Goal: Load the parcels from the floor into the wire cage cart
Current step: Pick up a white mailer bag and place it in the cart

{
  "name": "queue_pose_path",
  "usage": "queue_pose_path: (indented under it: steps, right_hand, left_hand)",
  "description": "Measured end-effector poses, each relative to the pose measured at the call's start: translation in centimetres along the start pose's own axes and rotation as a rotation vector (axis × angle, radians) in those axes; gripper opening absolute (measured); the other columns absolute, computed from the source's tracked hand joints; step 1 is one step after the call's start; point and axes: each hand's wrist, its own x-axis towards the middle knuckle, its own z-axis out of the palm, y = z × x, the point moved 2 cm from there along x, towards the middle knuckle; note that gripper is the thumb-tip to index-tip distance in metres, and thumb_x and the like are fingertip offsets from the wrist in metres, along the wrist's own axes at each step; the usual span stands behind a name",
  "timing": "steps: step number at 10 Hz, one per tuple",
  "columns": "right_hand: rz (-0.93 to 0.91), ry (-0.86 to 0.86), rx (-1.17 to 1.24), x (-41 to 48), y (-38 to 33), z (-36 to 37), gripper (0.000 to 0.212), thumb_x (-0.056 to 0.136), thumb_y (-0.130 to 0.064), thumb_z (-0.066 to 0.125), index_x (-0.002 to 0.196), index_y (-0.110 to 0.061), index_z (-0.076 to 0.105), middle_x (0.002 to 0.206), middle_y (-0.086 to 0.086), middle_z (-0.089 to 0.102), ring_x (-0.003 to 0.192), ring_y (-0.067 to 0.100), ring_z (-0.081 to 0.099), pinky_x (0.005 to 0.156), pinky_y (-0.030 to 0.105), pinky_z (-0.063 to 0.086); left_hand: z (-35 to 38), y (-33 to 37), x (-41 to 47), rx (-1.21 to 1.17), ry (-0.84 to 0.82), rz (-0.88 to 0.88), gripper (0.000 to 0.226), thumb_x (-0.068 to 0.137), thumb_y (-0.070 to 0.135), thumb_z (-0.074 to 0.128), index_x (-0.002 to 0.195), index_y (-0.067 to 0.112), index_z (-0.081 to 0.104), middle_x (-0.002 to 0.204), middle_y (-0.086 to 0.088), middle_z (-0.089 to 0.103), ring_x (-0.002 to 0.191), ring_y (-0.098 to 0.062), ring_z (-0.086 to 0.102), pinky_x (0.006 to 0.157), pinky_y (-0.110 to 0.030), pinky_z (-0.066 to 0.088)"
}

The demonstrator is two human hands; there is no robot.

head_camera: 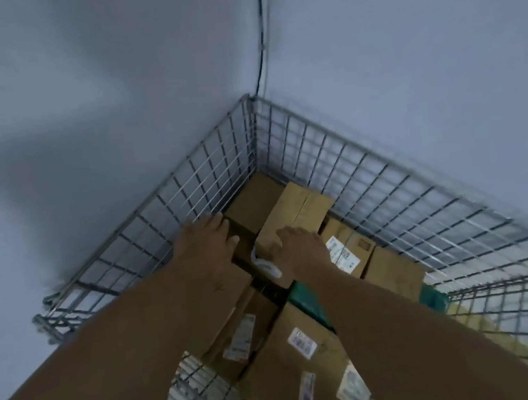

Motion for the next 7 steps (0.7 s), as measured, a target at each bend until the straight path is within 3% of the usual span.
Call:
queue_pose_path:
  steps: [2, 3, 4, 7]
  right_hand:
    - [-0.057, 0.300, -0.128, -9.7, 1.6, -18.4, 0.061, 0.109, -0.050, 0.023, 0.161, -0.020, 0.027, 0.170, 0.002, 0.022, 0.157, 0.022, 0.014, 0.127, 0.045, 0.006]
    - [-0.070, 0.430, -0.187, -17.5, 2.9, -27.7, 0.062, 0.109, -0.052, 0.019, 0.163, -0.022, 0.022, 0.172, 0.000, 0.014, 0.158, 0.021, 0.009, 0.128, 0.046, 0.002]
    - [-0.050, 0.528, -0.207, -25.7, 4.8, -35.9, 0.065, 0.108, -0.056, 0.015, 0.164, -0.022, 0.020, 0.173, -0.001, 0.009, 0.159, 0.021, 0.005, 0.128, 0.048, 0.000]
    - [0.045, 0.812, -0.245, -49.1, 12.0, -52.4, 0.067, 0.107, -0.058, 0.015, 0.164, -0.023, 0.019, 0.172, -0.003, 0.011, 0.159, 0.020, 0.005, 0.128, 0.047, -0.001]
  left_hand:
    - [-19.7, 5.4, -7.3, 0.018, 0.261, 0.082, 0.060, 0.107, 0.047, 0.028, 0.153, 0.011, 0.041, 0.161, -0.011, 0.038, 0.151, -0.031, 0.029, 0.124, -0.052, 0.010]
    - [-31.4, 9.9, -14.6, -0.024, 0.322, 0.060, 0.062, 0.107, 0.049, 0.026, 0.158, 0.013, 0.034, 0.167, -0.007, 0.028, 0.155, -0.027, 0.020, 0.126, -0.051, 0.004]
    - [-38.4, 13.5, -18.6, 0.063, 0.465, 0.067, 0.068, 0.106, 0.056, 0.010, 0.164, 0.021, 0.011, 0.173, 0.001, 0.003, 0.159, -0.021, 0.001, 0.127, -0.050, -0.002]
    - [-56.8, 26.7, -34.4, 0.086, 0.699, 0.080, 0.067, 0.106, 0.057, 0.005, 0.165, 0.024, 0.007, 0.173, 0.004, 0.001, 0.159, -0.020, -0.001, 0.127, -0.048, -0.003]
